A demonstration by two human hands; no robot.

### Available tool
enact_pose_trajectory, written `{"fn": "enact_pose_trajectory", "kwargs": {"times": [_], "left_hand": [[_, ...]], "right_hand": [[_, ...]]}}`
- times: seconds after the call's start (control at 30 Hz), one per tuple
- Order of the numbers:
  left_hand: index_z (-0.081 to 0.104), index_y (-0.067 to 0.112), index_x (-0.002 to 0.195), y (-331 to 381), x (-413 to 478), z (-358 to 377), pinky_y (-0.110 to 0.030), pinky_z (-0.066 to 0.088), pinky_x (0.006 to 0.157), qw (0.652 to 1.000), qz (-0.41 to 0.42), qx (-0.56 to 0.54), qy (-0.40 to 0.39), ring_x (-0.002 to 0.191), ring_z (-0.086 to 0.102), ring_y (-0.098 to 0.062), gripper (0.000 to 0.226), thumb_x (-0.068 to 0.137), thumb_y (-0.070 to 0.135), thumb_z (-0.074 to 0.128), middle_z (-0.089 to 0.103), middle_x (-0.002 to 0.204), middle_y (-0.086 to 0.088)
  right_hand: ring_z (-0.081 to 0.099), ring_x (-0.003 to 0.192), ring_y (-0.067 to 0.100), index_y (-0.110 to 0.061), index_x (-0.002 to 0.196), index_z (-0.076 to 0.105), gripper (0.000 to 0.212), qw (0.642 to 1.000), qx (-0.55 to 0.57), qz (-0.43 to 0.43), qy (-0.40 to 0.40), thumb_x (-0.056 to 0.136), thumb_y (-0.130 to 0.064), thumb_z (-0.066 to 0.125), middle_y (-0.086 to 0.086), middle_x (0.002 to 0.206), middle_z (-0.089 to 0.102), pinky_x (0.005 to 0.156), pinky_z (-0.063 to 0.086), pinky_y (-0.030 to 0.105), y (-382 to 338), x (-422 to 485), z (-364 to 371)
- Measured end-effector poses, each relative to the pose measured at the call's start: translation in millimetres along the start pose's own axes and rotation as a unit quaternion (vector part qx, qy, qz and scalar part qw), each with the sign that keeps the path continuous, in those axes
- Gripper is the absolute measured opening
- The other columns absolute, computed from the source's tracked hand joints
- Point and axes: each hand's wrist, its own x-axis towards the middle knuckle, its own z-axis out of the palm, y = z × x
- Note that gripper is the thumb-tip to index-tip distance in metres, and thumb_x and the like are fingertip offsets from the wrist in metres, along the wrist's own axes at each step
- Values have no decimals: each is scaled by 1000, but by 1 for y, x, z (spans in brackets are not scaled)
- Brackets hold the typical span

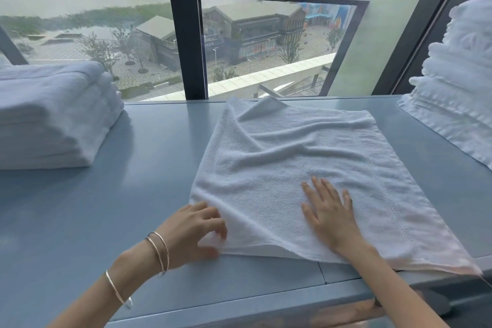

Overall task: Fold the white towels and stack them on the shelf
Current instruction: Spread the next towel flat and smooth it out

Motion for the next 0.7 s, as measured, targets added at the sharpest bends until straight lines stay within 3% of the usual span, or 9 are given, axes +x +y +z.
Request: {"fn": "enact_pose_trajectory", "kwargs": {"times": [0.13, 0.27, 0.33, 0.4, 0.53, 0.63, 0.7], "left_hand": [[43, 35, 80, -5, 4, -5, -14, 33, 64, 1000, -6, -22, -9, 71, 41, -1, 13, 72, 42, 50, 54, 71, 18], [60, 30, 86, -6, 3, -24, -9, 31, 64, 979, -77, -74, -171, 77, 47, -2, 9, 78, 32, 63, 50, 75, 16], [66, 27, 91, -7, 8, -34, -17, 36, 73, 968, -100, -14, -230, 86, 53, -6, 11, 81, 29, 63, 55, 83, 13], [67, 29, 96, -8, 22, -41, -20, 36, 81, 970, -110, 26, -216, 98, 53, -7, 14, 85, 35, 61, 60, 98, 12], [60, 23, 121, -18, 86, -23, -28, 34, 102, 997, -80, -14, -17, 122, 46, -19, 31, 93, 32, 54, 54, 130, 2], [32, 28, 143, -31, 133, 5, -32, 15, 114, 994, -95, 20, -55, 142, 18, -19, 49, 97, 41, 40, 24, 153, 2], [16, 38, 146, -43, 144, 17, -37, 1, 116, 984, -135, 17, -118, 145, 1, -16, 63, 90, 64, 18, 6, 157, 8]], "right_hand": [[-7, 143, 9, -32, 148, 7, 83, 1000, 4, 1, -4, 72, -57, -12, -7, 157, 0, 114, -5, 50, 0, -1, 0], [-8, 143, 9, -31, 148, 7, 81, 1000, 8, -3, 0, 73, -57, -10, -7, 157, -1, 115, -5, 50, 1, -1, 3], [-9, 143, 9, -32, 148, 6, 81, 1000, 11, -1, -2, 73, -58, -11, -7, 157, -2, 115, -5, 51, 1, 0, 3], [-8, 143, 11, -31, 148, 6, 82, 1000, 8, 13, -11, 72, -58, -11, -7, 157, -2, 114, -4, 53, -3, -1, -1], [-10, 144, 19, -28, 148, 8, 62, 998, 30, 51, -24, 92, -54, 8, -4, 157, -4, 112, -4, 55, -31, -8, -11], [-14, 143, 18, -33, 148, 3, 84, 998, 39, 47, -17, 71, -65, -12, -5, 157, -8, 110, -8, 58, -46, -7, -5], [-17, 142, 17, -37, 147, -2, 88, 998, 28, 52, -22, 65, -66, -17, -7, 156, -13, 109, -13, 58, -38, -2, 1]]}}
